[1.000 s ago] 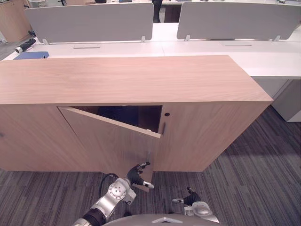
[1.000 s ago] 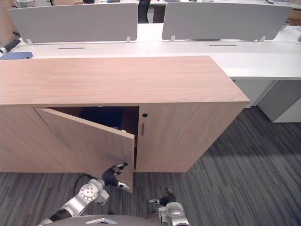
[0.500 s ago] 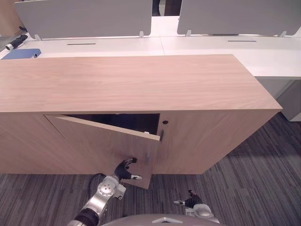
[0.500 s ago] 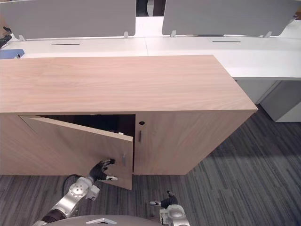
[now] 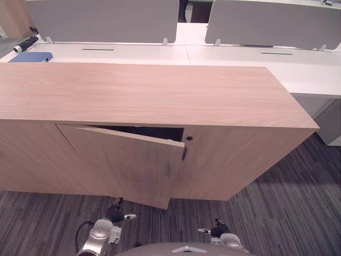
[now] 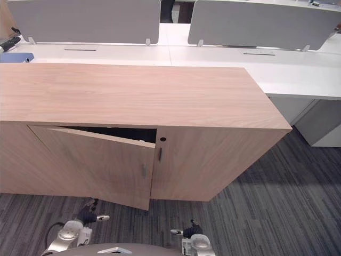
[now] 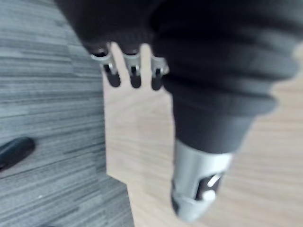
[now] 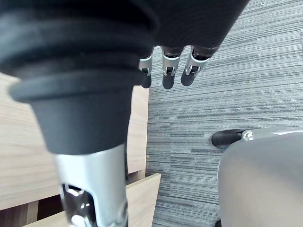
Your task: Walk over to the cabinet, pick up the folder, carry it to the office cabinet, place the folder inside the office cabinet, then close the office cabinet door
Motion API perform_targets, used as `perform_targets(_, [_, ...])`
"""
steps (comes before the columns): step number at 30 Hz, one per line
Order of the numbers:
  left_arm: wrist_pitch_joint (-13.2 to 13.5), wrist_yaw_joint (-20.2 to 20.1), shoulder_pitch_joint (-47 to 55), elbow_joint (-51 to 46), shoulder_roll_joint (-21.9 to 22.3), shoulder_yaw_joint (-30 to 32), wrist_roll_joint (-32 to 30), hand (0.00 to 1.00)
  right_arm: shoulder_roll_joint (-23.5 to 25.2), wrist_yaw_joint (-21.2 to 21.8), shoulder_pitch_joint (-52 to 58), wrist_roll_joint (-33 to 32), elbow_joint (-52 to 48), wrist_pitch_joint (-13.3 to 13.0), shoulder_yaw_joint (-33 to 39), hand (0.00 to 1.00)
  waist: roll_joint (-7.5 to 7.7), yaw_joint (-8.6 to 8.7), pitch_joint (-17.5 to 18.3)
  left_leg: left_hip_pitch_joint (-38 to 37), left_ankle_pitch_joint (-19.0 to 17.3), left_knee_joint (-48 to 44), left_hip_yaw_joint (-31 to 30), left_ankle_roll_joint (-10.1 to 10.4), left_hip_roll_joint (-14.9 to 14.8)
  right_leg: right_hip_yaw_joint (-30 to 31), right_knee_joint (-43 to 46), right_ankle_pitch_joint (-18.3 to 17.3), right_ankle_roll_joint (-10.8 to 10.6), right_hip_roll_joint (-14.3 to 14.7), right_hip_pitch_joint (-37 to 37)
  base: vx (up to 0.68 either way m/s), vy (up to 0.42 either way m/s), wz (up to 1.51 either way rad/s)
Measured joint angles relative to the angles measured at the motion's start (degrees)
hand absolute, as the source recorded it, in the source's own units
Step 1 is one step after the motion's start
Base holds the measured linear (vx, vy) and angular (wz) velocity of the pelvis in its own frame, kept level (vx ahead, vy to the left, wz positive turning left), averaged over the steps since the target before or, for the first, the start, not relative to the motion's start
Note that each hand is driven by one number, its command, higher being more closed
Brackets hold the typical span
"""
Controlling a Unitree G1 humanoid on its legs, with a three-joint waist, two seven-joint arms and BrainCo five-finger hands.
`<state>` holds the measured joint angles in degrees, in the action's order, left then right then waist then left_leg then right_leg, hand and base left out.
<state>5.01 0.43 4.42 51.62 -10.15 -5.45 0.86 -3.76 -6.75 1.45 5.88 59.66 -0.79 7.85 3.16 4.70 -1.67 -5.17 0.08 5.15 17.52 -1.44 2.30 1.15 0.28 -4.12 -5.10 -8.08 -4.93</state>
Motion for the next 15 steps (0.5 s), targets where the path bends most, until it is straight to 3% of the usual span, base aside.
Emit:
perform_targets(13, [-1.40,2.97,2.22,6.38,1.95,9.44,-4.12,0.00,-0.41,0.02,-0.03,-0.24,2.16,0.04,2.11,0.00,0.05,-1.19,-0.40,-2.07,-1.46,-0.02,2.07,0.61,-0.64,0.43,-1.52,0.41,0.11,0.64,-2.20,0.03,-0.040,-0.08])
perform_targets(15, [-1.47,2.96,2.54,6.96,2.50,10.49,-4.48,0.00,-0.59,0.04,-0.11,-1.09,2.75,0.07,2.49,0.00,-0.17,-1.34,-0.93,-3.29,-1.87,-0.02,3.01,1.19,-1.21,0.51,-1.73,0.54,0.96,1.19,-3.11,0.00,-0.072,-0.17])
